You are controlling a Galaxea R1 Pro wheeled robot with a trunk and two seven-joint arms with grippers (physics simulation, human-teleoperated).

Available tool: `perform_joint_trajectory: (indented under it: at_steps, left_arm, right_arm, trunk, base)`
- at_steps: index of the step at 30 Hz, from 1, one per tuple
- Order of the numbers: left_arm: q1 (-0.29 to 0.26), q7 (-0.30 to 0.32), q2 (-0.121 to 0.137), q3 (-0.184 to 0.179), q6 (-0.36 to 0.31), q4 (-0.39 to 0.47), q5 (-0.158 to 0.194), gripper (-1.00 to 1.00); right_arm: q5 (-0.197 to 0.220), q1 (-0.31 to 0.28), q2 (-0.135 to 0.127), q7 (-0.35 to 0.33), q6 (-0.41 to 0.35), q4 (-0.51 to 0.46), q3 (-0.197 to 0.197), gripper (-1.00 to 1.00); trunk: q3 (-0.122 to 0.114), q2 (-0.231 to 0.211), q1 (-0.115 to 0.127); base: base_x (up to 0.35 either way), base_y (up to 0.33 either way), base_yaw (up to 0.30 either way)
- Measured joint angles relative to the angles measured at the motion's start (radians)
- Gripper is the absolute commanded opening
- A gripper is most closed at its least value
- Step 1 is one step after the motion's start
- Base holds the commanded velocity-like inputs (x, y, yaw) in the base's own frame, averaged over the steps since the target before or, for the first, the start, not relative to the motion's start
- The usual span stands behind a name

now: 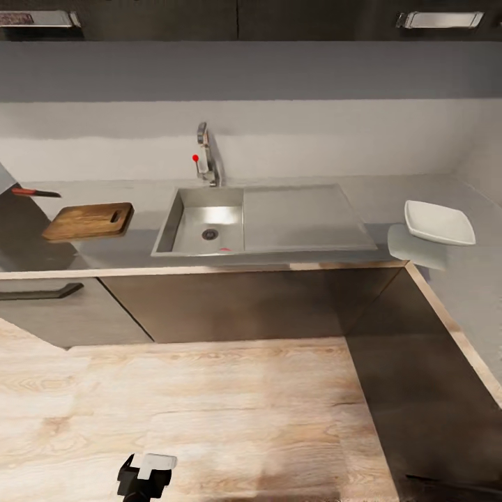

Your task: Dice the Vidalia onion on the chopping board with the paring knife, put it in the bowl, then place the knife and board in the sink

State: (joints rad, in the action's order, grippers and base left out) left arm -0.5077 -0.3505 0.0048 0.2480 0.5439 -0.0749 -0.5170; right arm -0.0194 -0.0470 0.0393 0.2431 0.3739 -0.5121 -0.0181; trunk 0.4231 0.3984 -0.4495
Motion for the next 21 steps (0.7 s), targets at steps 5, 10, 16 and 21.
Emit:
perform_joint_trajectory:
  at_steps: [5, 10, 16, 21]
  left_arm:
    - [0.0, 0.0, 0.002, 0.0, 0.0, 0.0, 0.0, 1.0]
    - [0.0, 0.0, 0.002, -0.001, 0.0, 0.0, 0.0, 1.0]
    - [0.0, 0.003, 0.002, -0.001, -0.001, 0.0, 0.0, 1.0]
    - [0.0, 0.004, 0.001, -0.001, -0.002, 0.0, 0.0, 1.0]
  right_arm:
    - [0.0, 0.0, 0.0, 0.0, 0.0, 0.008, 0.0, 1.0]
    - [0.0, 0.0, 0.0, 0.0, 0.0, 0.009, 0.0, 1.0]
    - [0.0, 0.0, 0.0, -0.001, 0.001, 0.01, 0.0, 1.0]
    - [0.0, 0.0, 0.0, -0.001, 0.001, 0.01, 0.0, 1.0]
  trunk:
    - [-0.004, 0.0, 0.0]
    - [-0.008, 0.0, 0.0]
    - [-0.013, 0.0, 0.0]
    - [-0.017, 0.0, 0.0]
  base:
    - [0.0, 0.0, -0.265]
    - [0.0, 0.0, -0.265]
    - [0.0, 0.076, -0.265]
    - [0.0, 0.25, -0.265]
